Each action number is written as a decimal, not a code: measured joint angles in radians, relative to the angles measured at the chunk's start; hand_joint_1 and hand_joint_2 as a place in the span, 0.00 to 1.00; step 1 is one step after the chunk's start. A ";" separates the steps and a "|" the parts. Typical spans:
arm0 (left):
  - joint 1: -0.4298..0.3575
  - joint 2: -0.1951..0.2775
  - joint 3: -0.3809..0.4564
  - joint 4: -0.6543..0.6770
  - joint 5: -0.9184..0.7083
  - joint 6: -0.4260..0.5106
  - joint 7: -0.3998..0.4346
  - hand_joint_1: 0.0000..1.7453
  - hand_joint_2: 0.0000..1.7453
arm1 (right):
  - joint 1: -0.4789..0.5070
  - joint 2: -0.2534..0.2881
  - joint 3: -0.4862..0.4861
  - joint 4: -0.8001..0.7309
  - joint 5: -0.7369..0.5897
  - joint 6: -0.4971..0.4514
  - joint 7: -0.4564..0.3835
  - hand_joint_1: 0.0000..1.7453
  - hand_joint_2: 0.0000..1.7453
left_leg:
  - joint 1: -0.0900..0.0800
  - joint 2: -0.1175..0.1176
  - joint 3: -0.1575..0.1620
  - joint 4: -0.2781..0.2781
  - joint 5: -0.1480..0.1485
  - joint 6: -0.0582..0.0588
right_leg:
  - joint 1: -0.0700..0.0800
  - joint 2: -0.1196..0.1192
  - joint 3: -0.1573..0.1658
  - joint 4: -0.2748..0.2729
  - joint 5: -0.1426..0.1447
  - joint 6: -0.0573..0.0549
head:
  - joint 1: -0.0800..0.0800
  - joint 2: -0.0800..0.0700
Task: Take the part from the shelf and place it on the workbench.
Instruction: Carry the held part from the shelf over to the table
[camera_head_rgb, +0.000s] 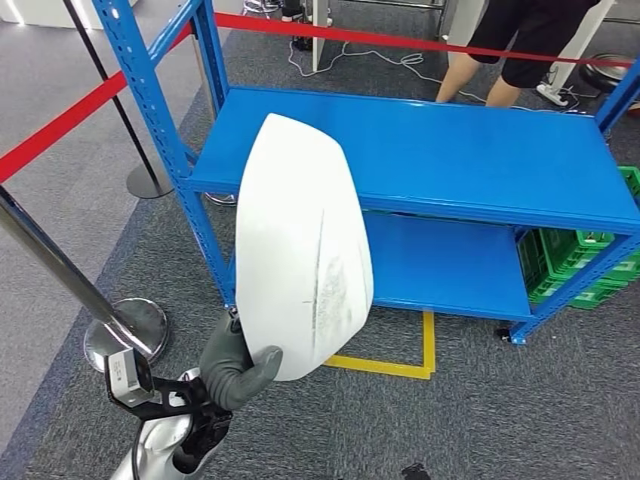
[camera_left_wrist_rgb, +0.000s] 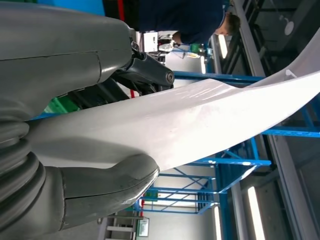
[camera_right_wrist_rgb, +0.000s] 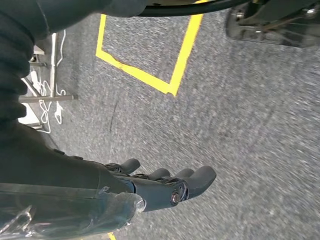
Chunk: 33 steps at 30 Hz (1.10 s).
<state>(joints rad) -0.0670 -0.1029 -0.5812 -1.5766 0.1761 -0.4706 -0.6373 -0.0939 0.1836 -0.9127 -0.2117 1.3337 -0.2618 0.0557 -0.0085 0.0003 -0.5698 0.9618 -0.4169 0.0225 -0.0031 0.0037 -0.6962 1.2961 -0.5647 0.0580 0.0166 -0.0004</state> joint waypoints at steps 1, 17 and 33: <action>0.000 0.000 0.000 0.001 0.000 0.000 0.000 0.94 1.00 | -0.001 0.000 -0.001 0.000 0.000 0.001 0.001 0.00 1.00 | 0.000 0.000 -0.014 0.002 0.010 -0.001 | 0.000 0.000 0.026 -0.015 0.025 -0.001 | 0.000 0.000; -0.003 0.002 0.003 0.004 0.000 -0.008 -0.006 0.94 1.00 | -0.004 -0.001 0.003 0.000 0.060 -0.031 -0.090 0.00 1.00 | 0.003 -0.002 -0.095 0.279 -0.094 -0.058 | 0.003 -0.005 0.105 -0.307 0.151 -0.051 | -0.010 0.000; 0.006 0.003 0.021 0.003 -0.015 0.003 -0.031 0.94 1.00 | 0.007 -0.001 0.059 0.000 0.091 -0.050 -0.135 0.00 1.00 | -0.003 0.000 0.003 -0.020 0.016 -0.005 | -0.003 -0.002 0.056 -0.067 0.069 0.002 | -0.002 0.000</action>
<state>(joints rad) -0.0605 -0.1003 -0.5603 -1.5733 0.1607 -0.4677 -0.6684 -0.0870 0.1827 -0.8533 -0.2121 1.4244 -0.3115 -0.0792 -0.0119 -0.0001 -0.5671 0.9414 -0.4010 0.0179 -0.0057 0.0013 -0.6405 1.2294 -0.4961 0.0602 0.0147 -0.0004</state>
